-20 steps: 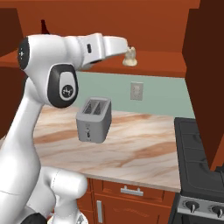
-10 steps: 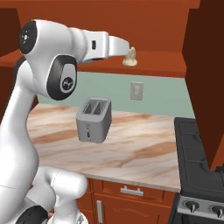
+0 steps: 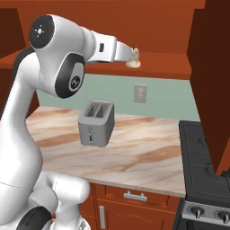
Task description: Get the candle and the beer from the cabinet and move them to the dining counter.
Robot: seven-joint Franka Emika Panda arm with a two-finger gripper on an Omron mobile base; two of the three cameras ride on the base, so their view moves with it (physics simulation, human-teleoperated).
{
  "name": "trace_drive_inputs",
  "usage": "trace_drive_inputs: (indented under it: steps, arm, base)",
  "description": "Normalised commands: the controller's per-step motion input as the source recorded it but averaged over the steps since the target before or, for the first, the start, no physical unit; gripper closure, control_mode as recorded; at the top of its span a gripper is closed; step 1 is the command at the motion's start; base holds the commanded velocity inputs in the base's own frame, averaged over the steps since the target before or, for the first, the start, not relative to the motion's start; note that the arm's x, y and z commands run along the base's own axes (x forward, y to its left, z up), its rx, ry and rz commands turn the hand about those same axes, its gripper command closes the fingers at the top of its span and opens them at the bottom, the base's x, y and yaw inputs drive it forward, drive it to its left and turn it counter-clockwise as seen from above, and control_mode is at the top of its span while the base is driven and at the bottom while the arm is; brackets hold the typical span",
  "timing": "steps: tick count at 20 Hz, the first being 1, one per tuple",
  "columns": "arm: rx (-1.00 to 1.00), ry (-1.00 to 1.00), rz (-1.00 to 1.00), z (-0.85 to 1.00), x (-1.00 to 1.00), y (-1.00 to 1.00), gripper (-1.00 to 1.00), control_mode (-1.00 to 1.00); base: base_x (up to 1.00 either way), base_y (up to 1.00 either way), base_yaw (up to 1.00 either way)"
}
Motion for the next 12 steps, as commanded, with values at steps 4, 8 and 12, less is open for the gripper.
trace_drive_inputs:
  steps: [4,8,12]
  arm:
    - [0.14,0.00,0.08,-0.14,0.29,0.15,-1.00,-1.00]
    - [0.08,0.00,0.07,-0.05,0.25,0.20,-1.00,-1.00]
    - [0.01,-0.01,0.06,-0.23,0.28,0.23,-1.00,-1.00]
  base:
    - [0.00,0.00,0.00]
    - [0.00,0.00,0.00]
    - [0.00,0.00,0.00]
